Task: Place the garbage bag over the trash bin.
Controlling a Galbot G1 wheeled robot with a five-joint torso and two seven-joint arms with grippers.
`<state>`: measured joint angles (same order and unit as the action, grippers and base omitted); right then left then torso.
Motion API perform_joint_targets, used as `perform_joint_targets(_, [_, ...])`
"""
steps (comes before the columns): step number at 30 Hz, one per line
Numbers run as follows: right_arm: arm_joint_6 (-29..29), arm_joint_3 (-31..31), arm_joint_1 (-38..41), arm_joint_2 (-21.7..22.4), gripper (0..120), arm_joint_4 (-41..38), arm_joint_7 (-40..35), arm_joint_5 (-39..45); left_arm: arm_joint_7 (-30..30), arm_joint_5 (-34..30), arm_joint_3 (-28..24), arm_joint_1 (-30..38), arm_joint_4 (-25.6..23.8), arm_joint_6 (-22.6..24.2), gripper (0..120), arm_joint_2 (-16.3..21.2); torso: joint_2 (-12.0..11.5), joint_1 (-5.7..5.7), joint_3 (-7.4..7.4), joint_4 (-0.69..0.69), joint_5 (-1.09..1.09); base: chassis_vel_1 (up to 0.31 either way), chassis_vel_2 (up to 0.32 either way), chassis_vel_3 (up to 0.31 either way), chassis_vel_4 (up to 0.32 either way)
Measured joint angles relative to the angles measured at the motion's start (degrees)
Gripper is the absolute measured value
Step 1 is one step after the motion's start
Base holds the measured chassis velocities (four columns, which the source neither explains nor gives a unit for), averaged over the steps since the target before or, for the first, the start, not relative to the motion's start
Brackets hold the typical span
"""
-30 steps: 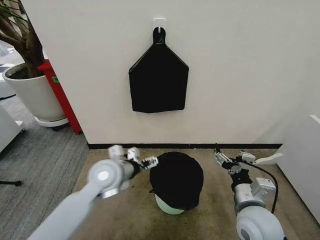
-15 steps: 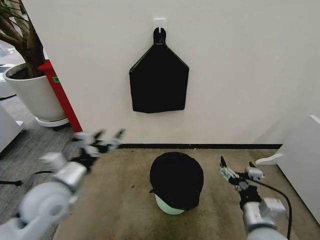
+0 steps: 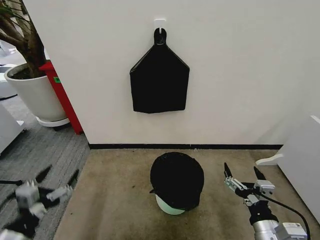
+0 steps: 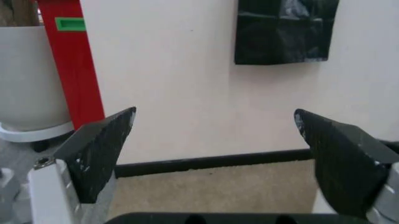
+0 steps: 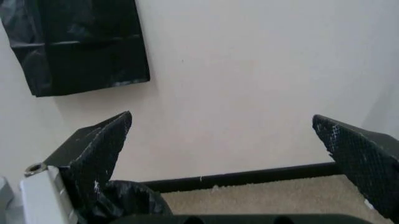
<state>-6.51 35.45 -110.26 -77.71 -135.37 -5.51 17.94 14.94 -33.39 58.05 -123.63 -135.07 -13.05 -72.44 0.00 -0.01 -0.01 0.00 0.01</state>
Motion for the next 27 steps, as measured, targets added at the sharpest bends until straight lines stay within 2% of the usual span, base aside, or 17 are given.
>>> perform_joint_targets(6, [-2.3,0.3,-2.0,-0.5,100,0.2,2.1,-1.1,-0.6,1.3,-0.9,1.0,-3.5,3.4,100,-2.3,0.0,0.00,0.00,-0.01,0.00,0.000,0.000,0.000,0.000])
perform_joint_targets(11, [-2.7,0.4,-2.7,-0.7,100,-0.1,2.2,-1.7,-1.5,2.1,-1.4,1.3,-4.4,4.9,100,-2.5,0.0,0.00,0.00,-0.01,0.00,0.000,0.000,0.000,0.000])
perform_joint_targets(27, [-2.6,0.4,-2.7,-0.6,100,-0.1,1.9,-1.8,-1.8,1.9,-1.6,1.6,-4.3,5.1,100,-2.2,0.0,0.00,0.01,0.00,0.00,0.000,0.000,0.000,0.000])
